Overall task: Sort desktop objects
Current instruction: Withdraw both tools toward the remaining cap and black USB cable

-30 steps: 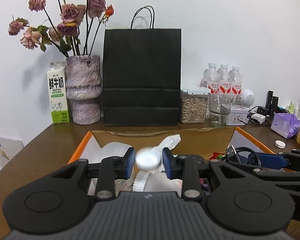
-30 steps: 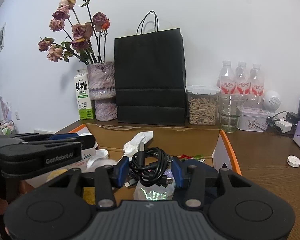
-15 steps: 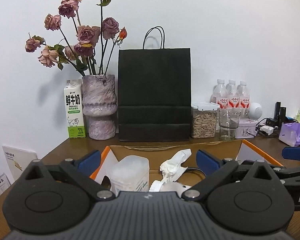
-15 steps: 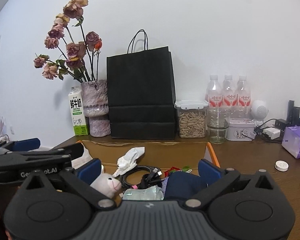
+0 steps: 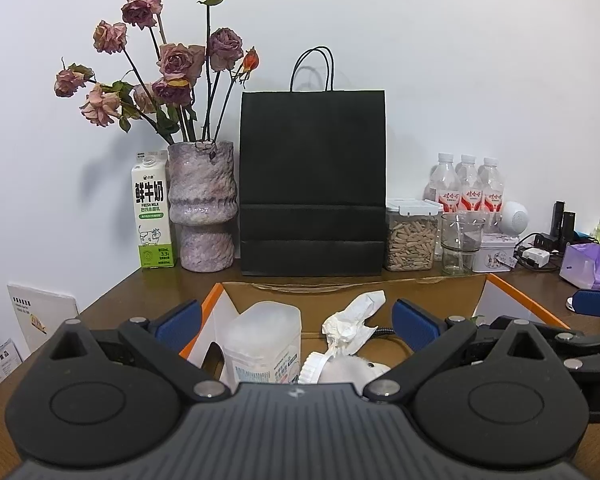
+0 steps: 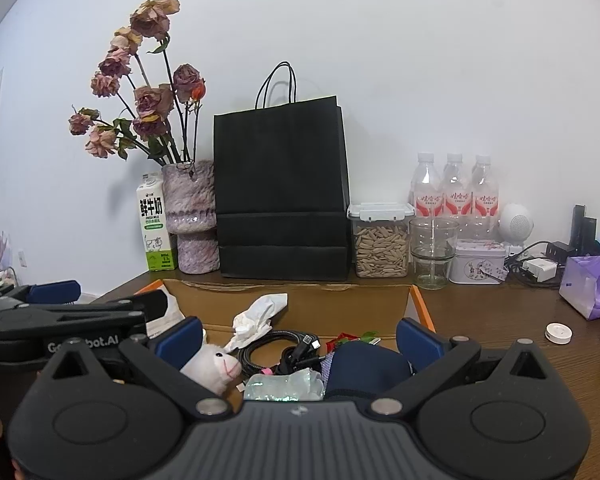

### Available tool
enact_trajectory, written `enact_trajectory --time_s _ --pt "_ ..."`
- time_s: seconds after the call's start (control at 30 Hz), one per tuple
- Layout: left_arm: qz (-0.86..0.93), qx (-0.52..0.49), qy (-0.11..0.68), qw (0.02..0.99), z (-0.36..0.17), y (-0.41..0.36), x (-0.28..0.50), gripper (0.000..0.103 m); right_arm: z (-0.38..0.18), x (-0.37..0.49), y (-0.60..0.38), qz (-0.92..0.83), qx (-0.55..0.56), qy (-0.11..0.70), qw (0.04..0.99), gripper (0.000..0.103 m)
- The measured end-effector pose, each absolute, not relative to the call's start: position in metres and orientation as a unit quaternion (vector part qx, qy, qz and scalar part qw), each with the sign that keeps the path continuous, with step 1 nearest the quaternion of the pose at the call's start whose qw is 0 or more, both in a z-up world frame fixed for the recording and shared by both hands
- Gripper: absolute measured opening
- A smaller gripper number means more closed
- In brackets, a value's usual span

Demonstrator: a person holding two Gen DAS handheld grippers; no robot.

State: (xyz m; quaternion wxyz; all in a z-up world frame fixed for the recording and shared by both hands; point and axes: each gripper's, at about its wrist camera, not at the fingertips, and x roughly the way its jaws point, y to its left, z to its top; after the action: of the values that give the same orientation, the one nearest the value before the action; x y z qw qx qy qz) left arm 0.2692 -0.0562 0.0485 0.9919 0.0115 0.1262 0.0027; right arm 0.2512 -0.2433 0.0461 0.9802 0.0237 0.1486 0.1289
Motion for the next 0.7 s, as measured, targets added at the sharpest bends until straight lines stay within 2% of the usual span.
enact_trajectory --time_s 0.7 --pt "0.002 0.007 0.129 0.992 0.039 -0.050 0.244 0.103 0.039 0.230 -0.242 0.140 -0.001 0.145 0.979 0.103"
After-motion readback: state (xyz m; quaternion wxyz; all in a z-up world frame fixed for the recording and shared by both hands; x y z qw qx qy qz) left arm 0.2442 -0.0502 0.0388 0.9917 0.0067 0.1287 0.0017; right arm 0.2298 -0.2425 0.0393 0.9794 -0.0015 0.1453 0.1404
